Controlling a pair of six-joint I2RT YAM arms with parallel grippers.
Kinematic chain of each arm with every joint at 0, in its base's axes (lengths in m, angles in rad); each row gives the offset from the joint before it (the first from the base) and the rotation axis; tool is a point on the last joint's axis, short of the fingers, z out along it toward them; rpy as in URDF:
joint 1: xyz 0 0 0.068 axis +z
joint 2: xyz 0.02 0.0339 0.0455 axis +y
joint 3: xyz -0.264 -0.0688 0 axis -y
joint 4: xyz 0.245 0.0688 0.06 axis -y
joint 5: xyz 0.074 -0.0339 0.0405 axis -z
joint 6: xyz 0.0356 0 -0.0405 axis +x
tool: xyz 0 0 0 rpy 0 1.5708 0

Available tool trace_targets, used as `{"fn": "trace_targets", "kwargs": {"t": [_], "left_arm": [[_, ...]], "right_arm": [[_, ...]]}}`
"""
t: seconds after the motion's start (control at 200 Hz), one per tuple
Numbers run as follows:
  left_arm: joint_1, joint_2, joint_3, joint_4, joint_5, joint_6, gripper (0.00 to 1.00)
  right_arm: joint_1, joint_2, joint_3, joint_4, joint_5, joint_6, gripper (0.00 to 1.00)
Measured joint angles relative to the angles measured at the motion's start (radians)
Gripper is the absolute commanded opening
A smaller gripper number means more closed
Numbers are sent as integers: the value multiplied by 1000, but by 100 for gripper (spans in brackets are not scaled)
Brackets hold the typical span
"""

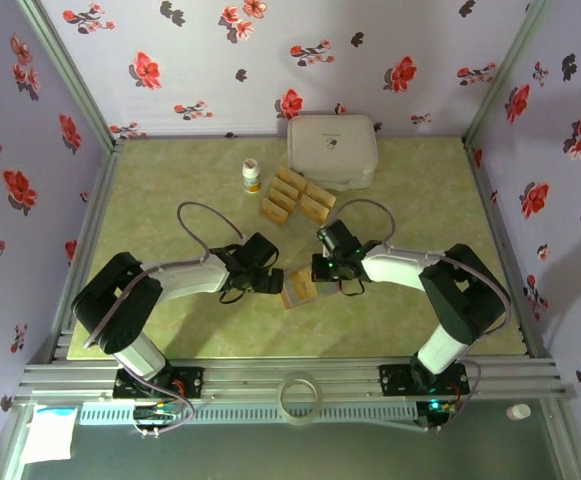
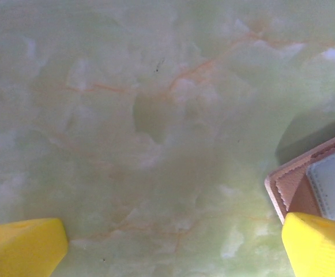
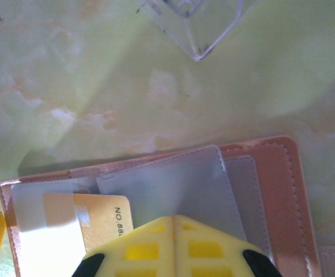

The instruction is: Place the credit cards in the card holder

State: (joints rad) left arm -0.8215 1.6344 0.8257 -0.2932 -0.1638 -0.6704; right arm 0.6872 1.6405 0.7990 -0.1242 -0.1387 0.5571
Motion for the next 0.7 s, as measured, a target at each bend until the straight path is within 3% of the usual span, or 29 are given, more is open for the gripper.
{"fn": "trace_targets", "kwargs": {"t": [0.695], "left_arm": [[3, 3, 1, 0, 4, 0, 100]], "right_arm": [[82, 32, 34, 2, 5, 3, 0]]}}
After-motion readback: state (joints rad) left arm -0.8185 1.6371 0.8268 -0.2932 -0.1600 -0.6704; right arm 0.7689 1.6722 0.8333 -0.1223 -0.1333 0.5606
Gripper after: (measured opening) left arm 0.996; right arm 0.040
